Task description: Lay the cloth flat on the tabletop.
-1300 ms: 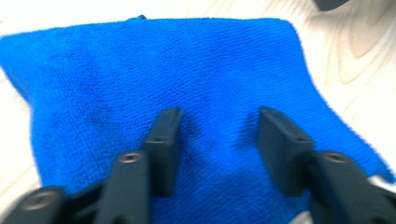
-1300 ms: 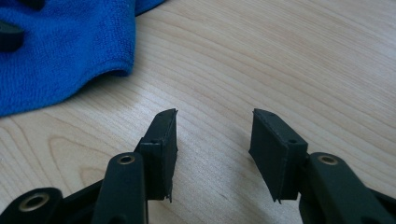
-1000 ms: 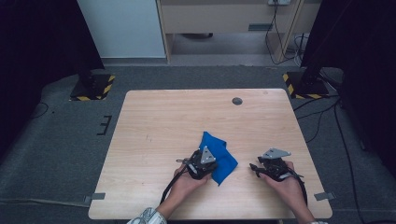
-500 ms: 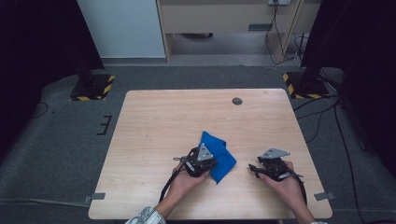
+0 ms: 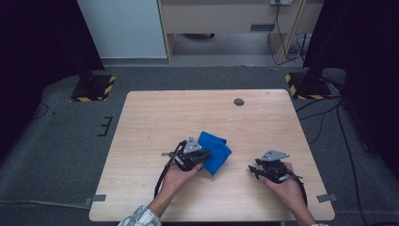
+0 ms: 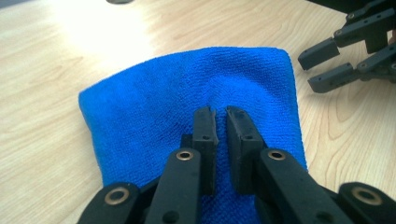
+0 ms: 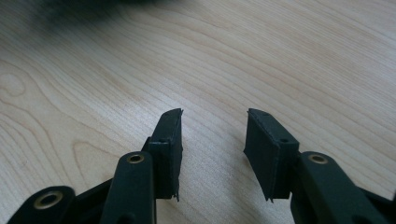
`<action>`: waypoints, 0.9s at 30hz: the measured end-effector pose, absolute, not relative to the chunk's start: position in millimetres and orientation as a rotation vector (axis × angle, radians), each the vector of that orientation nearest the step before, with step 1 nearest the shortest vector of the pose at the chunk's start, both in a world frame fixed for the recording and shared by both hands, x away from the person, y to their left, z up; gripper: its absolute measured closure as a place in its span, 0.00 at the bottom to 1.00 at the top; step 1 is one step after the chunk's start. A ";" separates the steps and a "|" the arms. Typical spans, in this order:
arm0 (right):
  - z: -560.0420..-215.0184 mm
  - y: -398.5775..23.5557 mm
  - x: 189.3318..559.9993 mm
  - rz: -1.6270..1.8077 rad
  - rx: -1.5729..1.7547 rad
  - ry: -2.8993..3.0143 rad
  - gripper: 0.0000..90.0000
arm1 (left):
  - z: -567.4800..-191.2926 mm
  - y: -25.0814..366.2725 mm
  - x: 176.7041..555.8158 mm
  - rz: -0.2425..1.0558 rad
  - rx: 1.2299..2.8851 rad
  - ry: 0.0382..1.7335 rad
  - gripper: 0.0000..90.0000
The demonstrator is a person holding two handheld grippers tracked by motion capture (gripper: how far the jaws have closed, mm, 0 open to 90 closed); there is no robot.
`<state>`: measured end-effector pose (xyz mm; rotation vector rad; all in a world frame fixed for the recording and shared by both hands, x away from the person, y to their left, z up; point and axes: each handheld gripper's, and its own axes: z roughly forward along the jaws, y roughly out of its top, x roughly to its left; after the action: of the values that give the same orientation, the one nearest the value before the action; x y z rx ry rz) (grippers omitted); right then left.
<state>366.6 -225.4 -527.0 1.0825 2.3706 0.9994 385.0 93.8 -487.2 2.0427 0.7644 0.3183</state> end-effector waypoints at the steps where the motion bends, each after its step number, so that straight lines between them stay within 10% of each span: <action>1: -527.3 -225.8 366.5 0.995 1.080 2.373 0.64 | -487.0 93.0 384.6 0.318 2.044 0.757 0.91; 27: -529.6 -227.5 368.7 0.988 1.140 2.372 0.49 | -473.4 93.7 380.2 0.387 2.008 0.735 0.95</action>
<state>368.7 -227.5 -529.6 1.1400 2.3717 0.9880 380.2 93.7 -473.4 2.0076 0.7350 0.3870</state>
